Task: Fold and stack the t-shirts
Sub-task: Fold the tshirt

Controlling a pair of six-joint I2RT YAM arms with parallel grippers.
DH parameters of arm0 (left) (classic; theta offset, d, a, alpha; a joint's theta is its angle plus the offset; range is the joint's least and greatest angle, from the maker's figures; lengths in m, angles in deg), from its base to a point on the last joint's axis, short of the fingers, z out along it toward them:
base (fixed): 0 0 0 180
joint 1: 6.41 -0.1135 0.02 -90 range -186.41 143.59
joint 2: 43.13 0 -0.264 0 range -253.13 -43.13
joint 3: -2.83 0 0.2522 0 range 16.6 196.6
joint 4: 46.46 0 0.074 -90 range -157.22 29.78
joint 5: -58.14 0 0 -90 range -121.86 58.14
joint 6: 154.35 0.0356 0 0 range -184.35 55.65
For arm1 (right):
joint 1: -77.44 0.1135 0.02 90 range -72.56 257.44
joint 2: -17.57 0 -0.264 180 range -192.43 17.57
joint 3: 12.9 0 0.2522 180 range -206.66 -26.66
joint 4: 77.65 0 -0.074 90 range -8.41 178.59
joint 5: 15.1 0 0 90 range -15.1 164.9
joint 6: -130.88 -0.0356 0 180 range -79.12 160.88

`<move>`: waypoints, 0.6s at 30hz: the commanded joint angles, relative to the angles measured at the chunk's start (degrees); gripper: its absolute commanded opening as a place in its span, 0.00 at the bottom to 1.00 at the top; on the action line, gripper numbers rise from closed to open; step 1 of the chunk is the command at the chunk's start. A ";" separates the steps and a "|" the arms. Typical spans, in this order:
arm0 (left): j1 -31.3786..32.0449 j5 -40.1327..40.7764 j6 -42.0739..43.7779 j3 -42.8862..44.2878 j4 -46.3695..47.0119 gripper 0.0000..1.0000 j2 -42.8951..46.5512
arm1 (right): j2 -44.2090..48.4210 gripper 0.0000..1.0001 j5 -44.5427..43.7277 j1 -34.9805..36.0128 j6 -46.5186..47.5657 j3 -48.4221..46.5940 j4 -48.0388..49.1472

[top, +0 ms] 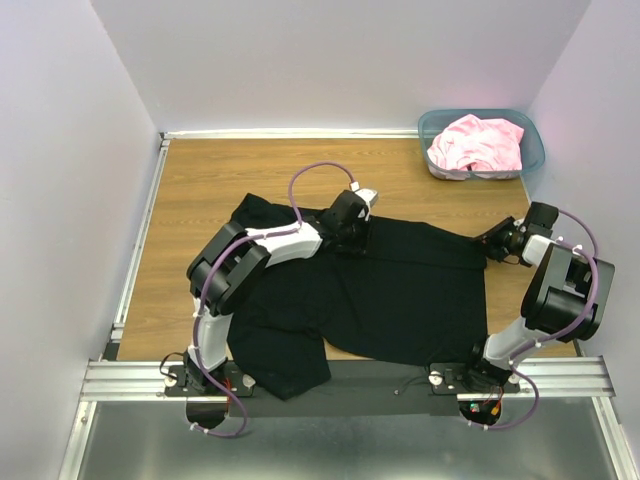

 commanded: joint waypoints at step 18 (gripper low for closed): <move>-0.21 0.38 -2.01 -4.24 -4.06 0.34 -3.97 | -0.06 0.03 3.51 -5.26 -3.93 -3.95 0.49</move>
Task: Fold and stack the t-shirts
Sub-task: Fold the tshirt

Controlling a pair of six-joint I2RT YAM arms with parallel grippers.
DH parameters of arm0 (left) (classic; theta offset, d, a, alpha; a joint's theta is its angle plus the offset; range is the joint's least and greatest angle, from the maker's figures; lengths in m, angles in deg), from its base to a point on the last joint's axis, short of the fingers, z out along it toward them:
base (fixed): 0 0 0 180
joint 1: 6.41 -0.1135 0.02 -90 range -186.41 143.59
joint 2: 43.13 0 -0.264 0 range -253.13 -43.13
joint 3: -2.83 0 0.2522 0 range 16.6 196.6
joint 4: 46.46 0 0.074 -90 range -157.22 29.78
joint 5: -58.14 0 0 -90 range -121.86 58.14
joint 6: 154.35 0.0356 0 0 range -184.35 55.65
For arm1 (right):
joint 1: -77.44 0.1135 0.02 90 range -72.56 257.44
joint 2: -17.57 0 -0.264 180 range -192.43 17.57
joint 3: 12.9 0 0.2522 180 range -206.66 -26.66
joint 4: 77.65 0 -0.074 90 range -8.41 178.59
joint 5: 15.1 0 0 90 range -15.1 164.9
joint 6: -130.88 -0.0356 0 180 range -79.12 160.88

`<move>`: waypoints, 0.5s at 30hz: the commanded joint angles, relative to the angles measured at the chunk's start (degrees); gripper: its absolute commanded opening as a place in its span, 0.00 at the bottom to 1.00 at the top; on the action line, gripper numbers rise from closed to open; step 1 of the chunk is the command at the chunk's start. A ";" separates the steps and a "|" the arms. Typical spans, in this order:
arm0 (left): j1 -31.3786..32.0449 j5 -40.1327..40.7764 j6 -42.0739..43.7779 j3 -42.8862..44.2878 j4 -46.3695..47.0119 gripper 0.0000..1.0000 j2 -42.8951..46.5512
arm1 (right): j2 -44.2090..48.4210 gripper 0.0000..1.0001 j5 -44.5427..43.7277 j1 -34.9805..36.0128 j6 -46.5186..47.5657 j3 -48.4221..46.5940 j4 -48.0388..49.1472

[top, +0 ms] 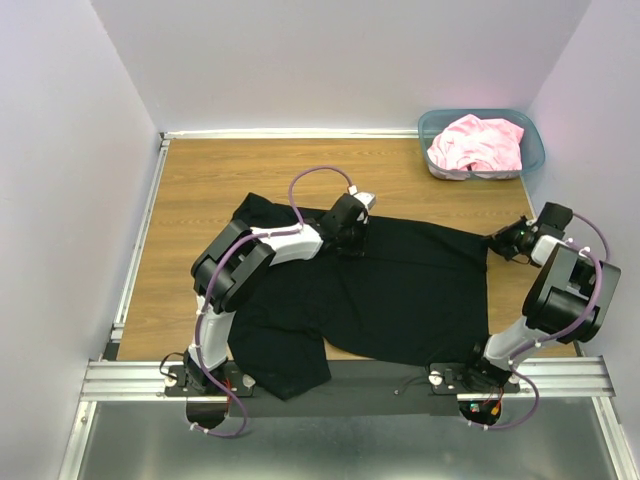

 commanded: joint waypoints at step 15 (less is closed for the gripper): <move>-0.06 0.18 -0.61 -3.52 -4.93 0.34 -0.82 | -9.23 0.34 4.93 -1.55 -2.80 -10.67 -0.08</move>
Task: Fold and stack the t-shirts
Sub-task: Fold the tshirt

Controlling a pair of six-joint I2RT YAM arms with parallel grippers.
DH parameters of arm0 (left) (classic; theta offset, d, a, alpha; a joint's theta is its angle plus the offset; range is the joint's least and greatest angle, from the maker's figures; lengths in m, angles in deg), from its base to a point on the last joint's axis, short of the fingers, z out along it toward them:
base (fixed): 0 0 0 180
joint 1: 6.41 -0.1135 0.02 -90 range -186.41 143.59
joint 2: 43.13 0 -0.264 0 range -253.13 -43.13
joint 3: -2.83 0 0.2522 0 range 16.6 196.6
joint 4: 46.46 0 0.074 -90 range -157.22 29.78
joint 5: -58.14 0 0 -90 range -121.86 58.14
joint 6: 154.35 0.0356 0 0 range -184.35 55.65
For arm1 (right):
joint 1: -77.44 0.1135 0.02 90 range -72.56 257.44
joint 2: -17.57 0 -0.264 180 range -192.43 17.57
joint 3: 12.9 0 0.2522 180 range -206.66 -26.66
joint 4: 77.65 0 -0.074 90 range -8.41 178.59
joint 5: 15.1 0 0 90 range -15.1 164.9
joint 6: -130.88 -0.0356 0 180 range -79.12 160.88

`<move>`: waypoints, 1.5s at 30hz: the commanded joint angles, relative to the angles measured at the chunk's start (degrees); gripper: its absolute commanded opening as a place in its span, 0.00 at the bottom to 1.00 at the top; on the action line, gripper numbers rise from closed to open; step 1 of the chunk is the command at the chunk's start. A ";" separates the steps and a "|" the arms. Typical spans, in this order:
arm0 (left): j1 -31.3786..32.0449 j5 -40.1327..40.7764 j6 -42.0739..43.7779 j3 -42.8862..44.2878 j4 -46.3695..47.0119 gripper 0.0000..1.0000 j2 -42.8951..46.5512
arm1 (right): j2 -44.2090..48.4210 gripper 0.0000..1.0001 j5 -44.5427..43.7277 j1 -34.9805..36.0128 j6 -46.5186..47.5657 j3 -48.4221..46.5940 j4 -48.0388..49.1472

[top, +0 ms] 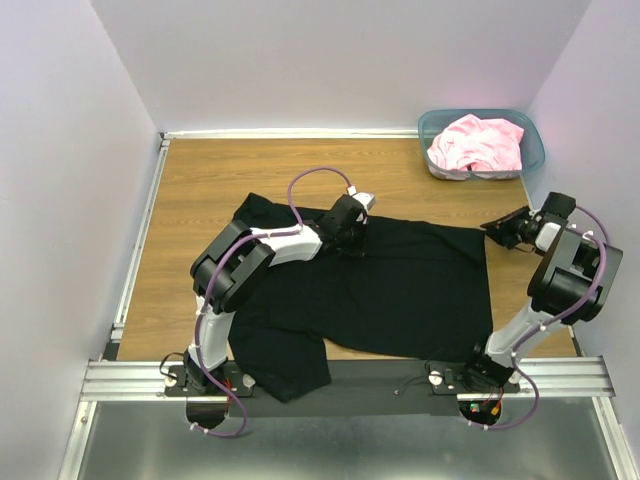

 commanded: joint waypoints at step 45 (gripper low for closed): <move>-38.64 2.15 -10.50 -40.44 -10.18 0.85 46.86 | 28.22 0.87 -13.86 8.82 15.89 7.88 -20.61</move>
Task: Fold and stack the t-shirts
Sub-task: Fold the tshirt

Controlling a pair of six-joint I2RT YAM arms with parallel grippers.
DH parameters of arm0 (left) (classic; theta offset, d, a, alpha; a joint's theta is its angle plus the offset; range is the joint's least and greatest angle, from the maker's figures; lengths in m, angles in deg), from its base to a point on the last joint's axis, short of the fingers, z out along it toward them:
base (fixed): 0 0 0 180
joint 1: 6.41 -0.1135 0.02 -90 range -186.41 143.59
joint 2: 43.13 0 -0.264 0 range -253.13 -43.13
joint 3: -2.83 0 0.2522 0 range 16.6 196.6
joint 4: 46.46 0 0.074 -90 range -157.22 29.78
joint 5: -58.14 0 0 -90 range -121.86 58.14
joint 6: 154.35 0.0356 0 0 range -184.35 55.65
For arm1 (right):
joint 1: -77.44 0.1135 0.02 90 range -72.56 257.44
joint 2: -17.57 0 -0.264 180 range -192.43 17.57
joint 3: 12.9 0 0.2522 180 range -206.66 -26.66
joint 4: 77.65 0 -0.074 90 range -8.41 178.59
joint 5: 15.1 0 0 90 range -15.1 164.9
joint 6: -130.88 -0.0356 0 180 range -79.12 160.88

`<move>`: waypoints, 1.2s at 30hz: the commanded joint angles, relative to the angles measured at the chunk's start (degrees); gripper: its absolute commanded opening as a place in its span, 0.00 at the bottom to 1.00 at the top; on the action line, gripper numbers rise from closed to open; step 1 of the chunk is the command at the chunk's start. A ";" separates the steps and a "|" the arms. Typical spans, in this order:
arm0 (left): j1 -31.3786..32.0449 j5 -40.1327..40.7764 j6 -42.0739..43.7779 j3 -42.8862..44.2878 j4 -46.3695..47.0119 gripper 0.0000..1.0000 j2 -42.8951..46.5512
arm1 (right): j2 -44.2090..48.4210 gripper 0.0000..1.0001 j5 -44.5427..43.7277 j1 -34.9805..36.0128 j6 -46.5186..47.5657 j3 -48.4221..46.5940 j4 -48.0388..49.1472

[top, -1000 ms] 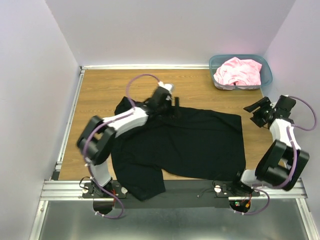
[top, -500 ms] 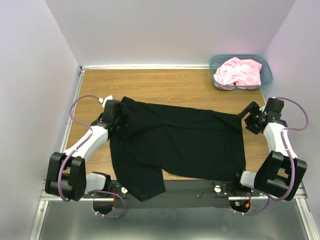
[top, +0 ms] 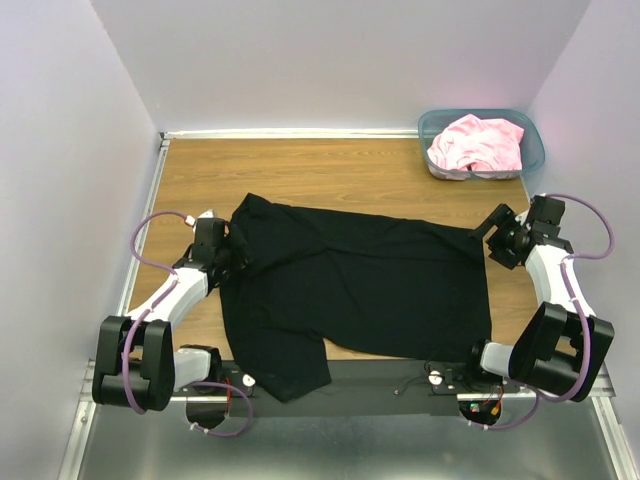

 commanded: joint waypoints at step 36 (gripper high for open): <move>-0.26 -11.08 2.18 0.33 -4.09 0.51 0.66 | 1.21 0.87 -2.04 0.58 1.03 1.48 -1.07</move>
